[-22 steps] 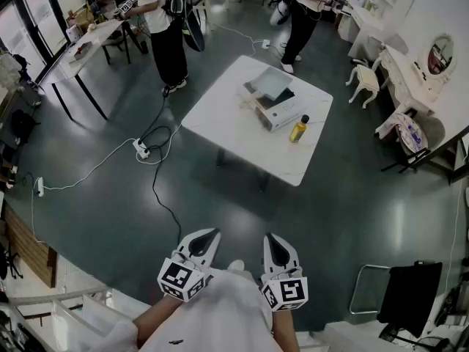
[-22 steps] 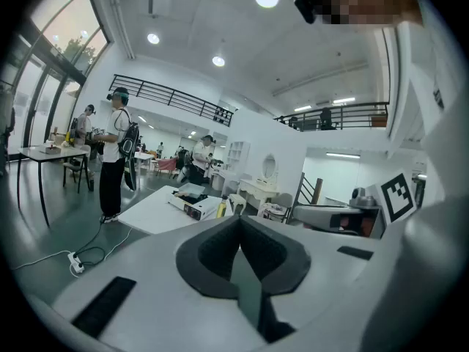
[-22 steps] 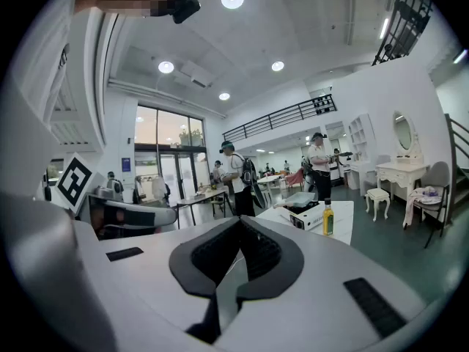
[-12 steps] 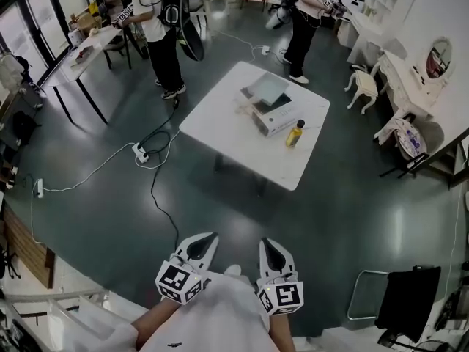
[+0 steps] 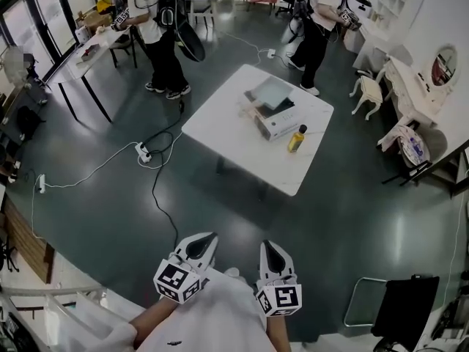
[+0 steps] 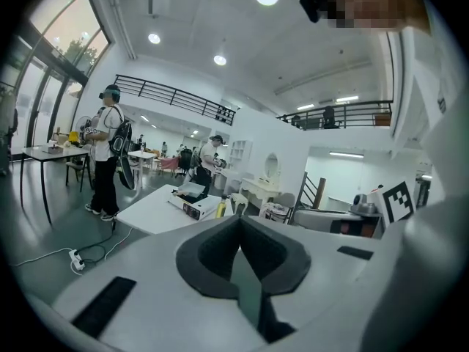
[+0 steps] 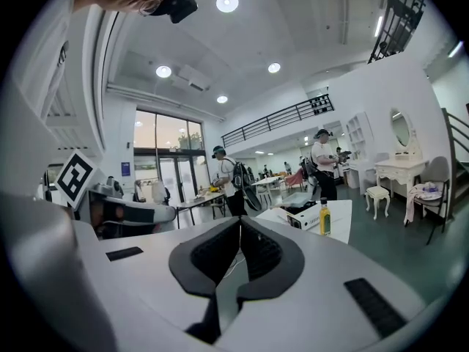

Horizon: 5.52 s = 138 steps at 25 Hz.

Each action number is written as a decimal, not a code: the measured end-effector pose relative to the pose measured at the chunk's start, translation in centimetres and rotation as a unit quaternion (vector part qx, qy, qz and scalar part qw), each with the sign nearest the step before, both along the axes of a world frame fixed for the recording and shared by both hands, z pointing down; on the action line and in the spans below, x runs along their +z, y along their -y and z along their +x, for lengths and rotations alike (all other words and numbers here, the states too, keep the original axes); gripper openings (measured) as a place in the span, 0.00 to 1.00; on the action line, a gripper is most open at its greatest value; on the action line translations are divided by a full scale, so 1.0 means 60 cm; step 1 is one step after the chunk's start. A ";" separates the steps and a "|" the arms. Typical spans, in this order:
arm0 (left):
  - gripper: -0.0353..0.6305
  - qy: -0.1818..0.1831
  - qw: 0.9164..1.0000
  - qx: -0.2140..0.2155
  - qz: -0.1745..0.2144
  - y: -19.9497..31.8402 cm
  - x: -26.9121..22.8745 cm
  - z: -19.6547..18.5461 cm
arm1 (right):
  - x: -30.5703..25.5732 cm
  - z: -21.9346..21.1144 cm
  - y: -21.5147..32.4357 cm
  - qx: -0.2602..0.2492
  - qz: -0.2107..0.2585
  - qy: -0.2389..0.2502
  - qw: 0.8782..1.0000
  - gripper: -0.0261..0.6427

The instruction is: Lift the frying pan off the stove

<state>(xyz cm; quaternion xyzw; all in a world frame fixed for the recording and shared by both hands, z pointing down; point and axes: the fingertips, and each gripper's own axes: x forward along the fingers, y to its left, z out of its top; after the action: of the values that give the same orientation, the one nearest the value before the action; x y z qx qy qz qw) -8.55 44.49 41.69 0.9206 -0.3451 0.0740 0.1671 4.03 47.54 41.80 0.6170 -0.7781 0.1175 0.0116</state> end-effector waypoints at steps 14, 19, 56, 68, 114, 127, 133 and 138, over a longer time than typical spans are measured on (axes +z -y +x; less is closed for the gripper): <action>0.06 -0.023 0.999 0.009 -0.028 0.231 0.030 0.026 | 0.014 0.017 0.211 0.005 -0.018 -0.008 1.000 0.04; 0.06 -0.035 0.998 0.040 -0.037 0.382 0.017 0.047 | 0.008 0.012 0.359 0.007 -0.024 -0.009 1.000 0.04; 0.06 -0.044 0.995 0.026 -0.081 0.769 0.035 0.142 | 0.044 0.088 0.785 -0.012 -0.066 0.057 0.996 0.04; 0.06 -0.037 0.993 0.022 -0.114 0.808 0.081 0.163 | 0.104 0.124 0.814 -0.025 -0.104 0.101 0.989 0.05; 0.34 -0.049 0.947 0.020 -0.316 0.940 0.350 0.221 | 0.369 0.115 1.100 -0.072 -0.252 0.458 0.849 0.36; 0.32 -0.091 0.938 0.014 -0.335 0.931 0.354 0.226 | 0.391 0.120 1.094 -0.040 -0.263 0.521 0.811 0.22; 0.21 -0.148 0.918 0.005 -0.368 0.932 0.354 0.231 | 0.386 0.117 1.094 -0.051 -0.260 0.532 0.804 0.22; 0.20 -0.153 0.914 0.017 -0.375 0.924 0.352 0.238 | 0.383 0.118 1.091 -0.061 -0.256 0.535 0.803 0.21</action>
<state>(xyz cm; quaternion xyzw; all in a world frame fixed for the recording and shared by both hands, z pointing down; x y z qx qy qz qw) 5.75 -10.96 62.79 0.7963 -0.2461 0.0589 0.5495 11.10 -17.93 64.80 0.3820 -0.6384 0.6227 -0.2424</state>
